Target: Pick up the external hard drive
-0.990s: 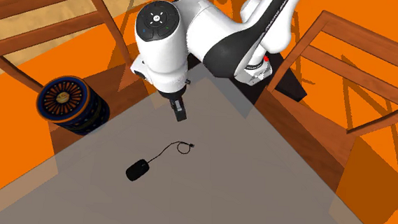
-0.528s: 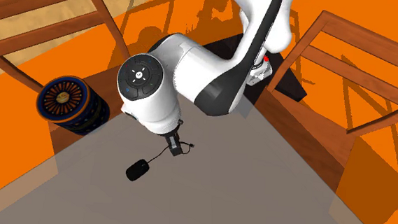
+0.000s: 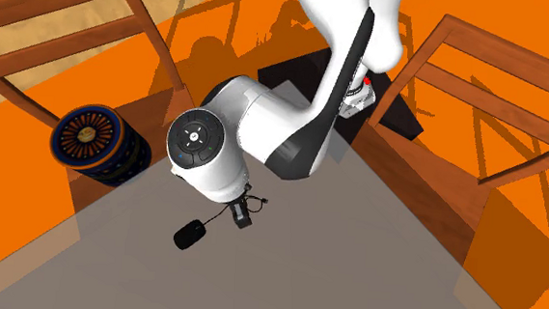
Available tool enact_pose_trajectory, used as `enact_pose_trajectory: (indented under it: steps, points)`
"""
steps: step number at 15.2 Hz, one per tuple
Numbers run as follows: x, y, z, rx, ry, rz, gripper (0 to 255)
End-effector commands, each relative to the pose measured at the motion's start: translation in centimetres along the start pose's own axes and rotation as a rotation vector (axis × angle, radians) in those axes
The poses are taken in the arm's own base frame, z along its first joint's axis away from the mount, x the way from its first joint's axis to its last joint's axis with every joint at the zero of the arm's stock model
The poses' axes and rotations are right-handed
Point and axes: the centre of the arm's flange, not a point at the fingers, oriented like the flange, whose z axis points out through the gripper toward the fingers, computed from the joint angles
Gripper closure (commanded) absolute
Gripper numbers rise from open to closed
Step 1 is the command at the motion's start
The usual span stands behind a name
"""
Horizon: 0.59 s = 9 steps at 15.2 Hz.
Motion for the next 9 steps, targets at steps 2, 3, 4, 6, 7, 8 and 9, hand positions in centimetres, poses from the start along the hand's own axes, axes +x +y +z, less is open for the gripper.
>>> enact_pose_trajectory:
  steps: [2,3,4,6,7,8,9]
  points:
    - [0.08,-0.02,0.85,0.0,0.0,0.0,0]
    - [0.13,0.01,0.87,0.0,0.0,0.0,255]
    - [0.16,0.05,0.87,0.0,0.0,0.0,255]
    - [0.09,0.0,0.83,0.0,0.0,0.0,255]
    - [0.0,-0.12,0.85,0.0,0.0,0.0,255]
    - [0.04,0.0,0.84,0.0,0.0,0.0,255]
    - [-0.2,0.07,0.81,0.0,0.0,0.0,255]
